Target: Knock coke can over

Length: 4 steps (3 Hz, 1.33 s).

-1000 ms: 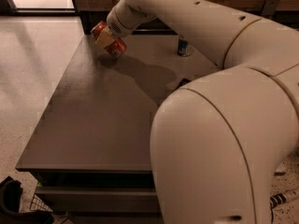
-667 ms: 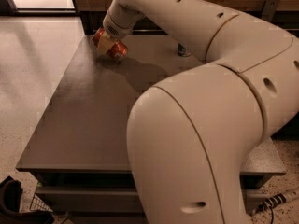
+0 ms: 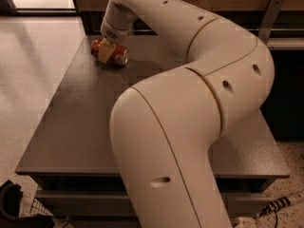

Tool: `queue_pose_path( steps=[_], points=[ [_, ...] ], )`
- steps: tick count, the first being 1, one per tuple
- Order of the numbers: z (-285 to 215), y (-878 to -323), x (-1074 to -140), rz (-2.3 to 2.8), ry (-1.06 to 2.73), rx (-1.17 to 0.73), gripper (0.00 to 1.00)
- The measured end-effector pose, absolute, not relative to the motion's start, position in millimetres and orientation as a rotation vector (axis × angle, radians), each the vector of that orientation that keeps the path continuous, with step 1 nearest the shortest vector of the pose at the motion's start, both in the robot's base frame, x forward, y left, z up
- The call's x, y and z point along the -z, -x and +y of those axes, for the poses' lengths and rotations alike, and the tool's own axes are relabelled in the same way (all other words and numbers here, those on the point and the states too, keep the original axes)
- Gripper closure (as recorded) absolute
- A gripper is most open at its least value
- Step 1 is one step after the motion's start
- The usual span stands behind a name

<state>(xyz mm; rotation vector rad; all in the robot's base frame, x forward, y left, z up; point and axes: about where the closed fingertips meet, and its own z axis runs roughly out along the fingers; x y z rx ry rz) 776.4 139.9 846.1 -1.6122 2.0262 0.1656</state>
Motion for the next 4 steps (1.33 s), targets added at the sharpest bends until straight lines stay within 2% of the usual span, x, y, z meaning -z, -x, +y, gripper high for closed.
queue_pose_path(
  steps=[1,2,4],
  points=[
    [157.2,-769.7,-829.7,2.019,1.712,-0.286,0.87],
    [157.2,-769.6,-830.7,2.019,1.712,-0.286,0.72],
    [158.6,-769.4,-830.2,2.021,1.715,-0.288,0.25]
  ],
)
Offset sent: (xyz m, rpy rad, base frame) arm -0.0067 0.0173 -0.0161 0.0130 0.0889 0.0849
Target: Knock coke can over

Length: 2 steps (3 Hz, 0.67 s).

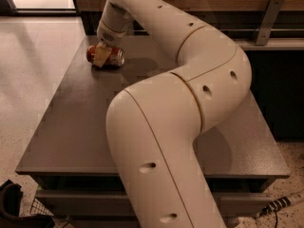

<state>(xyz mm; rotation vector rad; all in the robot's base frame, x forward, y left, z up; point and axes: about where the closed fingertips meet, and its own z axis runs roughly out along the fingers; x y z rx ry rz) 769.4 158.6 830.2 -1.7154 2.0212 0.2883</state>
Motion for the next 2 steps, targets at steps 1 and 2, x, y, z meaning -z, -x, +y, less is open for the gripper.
queue_pose_path(
  steps=[1,2],
  points=[
    [160.0,-769.1,-827.2,2.024,1.719,-0.291,0.03],
    [160.8,-769.0,-825.4,2.025,1.721,-0.293,0.00]
  ],
)
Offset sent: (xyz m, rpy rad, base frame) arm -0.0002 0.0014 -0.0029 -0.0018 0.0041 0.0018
